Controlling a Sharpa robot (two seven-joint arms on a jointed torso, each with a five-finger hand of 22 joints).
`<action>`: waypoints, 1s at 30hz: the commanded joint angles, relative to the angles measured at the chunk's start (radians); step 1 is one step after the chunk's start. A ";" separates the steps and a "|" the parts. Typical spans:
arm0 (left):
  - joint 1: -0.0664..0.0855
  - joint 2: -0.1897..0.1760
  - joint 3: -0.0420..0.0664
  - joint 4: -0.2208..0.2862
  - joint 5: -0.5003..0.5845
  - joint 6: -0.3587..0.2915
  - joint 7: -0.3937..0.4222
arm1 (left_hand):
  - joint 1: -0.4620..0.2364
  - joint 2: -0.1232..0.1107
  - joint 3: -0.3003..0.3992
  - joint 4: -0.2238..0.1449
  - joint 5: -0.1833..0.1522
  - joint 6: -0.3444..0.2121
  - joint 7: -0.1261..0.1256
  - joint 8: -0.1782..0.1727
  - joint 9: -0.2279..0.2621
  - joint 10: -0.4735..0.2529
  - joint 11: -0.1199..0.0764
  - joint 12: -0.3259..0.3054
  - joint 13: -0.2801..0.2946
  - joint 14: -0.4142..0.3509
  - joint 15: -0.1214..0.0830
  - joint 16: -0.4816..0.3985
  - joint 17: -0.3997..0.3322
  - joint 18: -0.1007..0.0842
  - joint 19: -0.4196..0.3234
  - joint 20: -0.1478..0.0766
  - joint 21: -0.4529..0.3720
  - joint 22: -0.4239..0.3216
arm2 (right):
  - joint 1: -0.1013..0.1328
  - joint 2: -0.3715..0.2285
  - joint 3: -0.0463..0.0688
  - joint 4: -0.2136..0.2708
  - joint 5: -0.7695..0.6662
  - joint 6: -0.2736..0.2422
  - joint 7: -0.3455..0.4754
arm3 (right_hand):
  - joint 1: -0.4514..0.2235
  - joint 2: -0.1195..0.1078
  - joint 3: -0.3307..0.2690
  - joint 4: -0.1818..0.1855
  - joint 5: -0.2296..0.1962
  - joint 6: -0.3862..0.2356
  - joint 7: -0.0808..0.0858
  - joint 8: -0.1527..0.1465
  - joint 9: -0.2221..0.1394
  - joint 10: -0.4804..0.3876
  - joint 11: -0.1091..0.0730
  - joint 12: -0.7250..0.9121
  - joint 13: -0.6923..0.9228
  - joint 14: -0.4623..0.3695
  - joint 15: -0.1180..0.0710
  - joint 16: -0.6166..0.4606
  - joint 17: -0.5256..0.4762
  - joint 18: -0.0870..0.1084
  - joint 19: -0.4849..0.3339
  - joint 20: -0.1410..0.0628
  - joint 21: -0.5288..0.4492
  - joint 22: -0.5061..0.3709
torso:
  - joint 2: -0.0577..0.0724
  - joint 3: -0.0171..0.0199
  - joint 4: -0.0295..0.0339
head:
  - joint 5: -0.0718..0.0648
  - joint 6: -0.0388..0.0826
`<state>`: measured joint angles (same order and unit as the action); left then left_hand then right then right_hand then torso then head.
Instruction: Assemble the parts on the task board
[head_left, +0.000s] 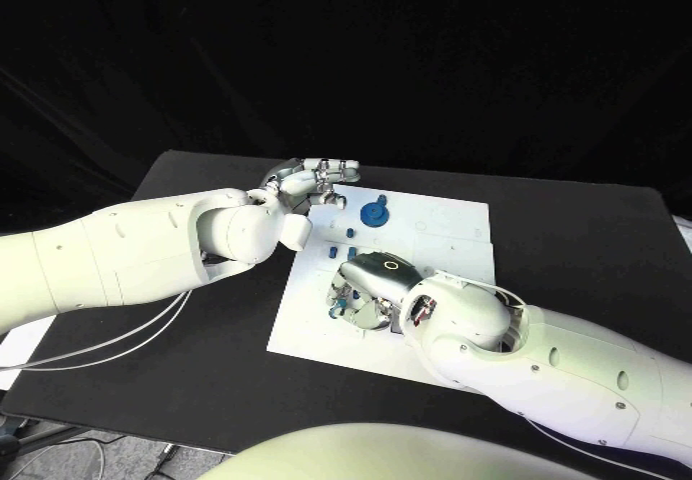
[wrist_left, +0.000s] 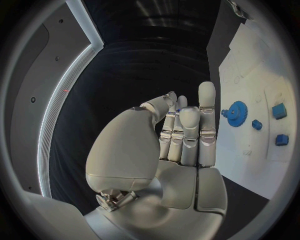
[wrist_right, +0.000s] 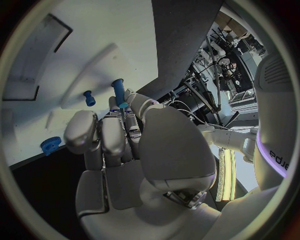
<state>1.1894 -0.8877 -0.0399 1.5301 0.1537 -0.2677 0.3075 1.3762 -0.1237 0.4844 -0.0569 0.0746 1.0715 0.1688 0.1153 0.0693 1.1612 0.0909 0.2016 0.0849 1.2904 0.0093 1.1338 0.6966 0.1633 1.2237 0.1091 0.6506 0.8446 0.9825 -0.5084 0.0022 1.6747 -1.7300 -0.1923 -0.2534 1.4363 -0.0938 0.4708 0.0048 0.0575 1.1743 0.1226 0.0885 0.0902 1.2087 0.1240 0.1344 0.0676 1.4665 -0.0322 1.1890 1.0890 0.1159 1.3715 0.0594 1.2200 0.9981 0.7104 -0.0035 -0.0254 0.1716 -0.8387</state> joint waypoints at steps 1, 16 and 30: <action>0.000 0.001 0.001 0.003 -0.004 0.018 0.004 | -0.005 -0.001 -0.006 -0.001 0.001 -0.008 0.001 0.005 -0.001 -0.006 0.002 0.005 0.001 -0.007 -0.002 -0.004 -0.001 0.019 -0.007 -0.003 -0.005 -0.002 | -0.001 0.003 -0.001 -0.002 -0.021 0.030 -0.003 | 0.020 0.011 0.029 -0.034 0.004 -0.002 0.005 -0.006 0.000 0.082 -0.074 0.002 0.027 0.029 -0.003 0.002 0.002 -0.008 0.000 0.004 0.004 -0.001 | 0.000 0.0000 0.0005 | 0.000 -0.001; 0.001 0.001 0.001 0.003 -0.004 0.018 0.002 | -0.005 -0.001 -0.006 -0.001 0.001 -0.008 0.001 0.005 -0.001 -0.006 0.002 0.005 0.001 -0.007 -0.002 -0.004 -0.001 0.019 -0.007 -0.003 -0.005 -0.002 | -0.002 0.024 -0.011 -0.015 -0.054 0.044 -0.024 | -0.014 0.001 0.022 -0.029 0.007 -0.038 0.014 -0.027 -0.009 0.038 -0.062 -0.035 0.019 0.032 0.008 0.014 0.014 -0.008 -0.006 0.012 0.002 -0.004 | 0.000 -0.0002 0.0006 | 0.002 -0.003; 0.001 -0.002 0.001 0.003 -0.004 0.012 0.002 | -0.007 0.001 -0.009 -0.002 0.001 -0.011 0.002 0.006 -0.001 -0.011 0.003 0.009 0.001 -0.009 -0.001 -0.004 -0.005 0.019 -0.008 -0.003 -0.008 -0.003 | -0.001 0.005 -0.013 -0.013 -0.025 -0.019 -0.008 | -0.104 -0.046 -0.091 0.008 0.025 -0.187 0.003 -0.026 -0.024 -0.234 -0.010 -0.055 -0.002 -0.053 0.052 -0.164 -0.199 0.049 -0.147 0.056 -0.236 -0.332 | -0.001 0.0002 -0.0002 | 0.006 -0.005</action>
<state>1.1894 -0.8900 -0.0399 1.5310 0.1534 -0.2676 0.3063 1.3762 -0.1237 0.4816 -0.0597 0.0746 1.0677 0.1725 0.1153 0.0693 1.1577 0.0944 0.2064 0.0849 1.2904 0.0093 1.1338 0.6927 0.1631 1.2202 0.1056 0.6466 0.8424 0.9820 -0.5025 -0.0111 1.6567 -1.7553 -0.1816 -0.2669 1.3405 -0.1385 0.3858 0.0128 0.0773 0.9932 0.1279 0.0651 0.0655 0.9819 0.1155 0.0752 0.0646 1.4181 0.0197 1.0285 0.8915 0.1475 1.2317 0.1165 0.9877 0.6686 0.7101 -0.0035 -0.0255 0.1777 -0.8442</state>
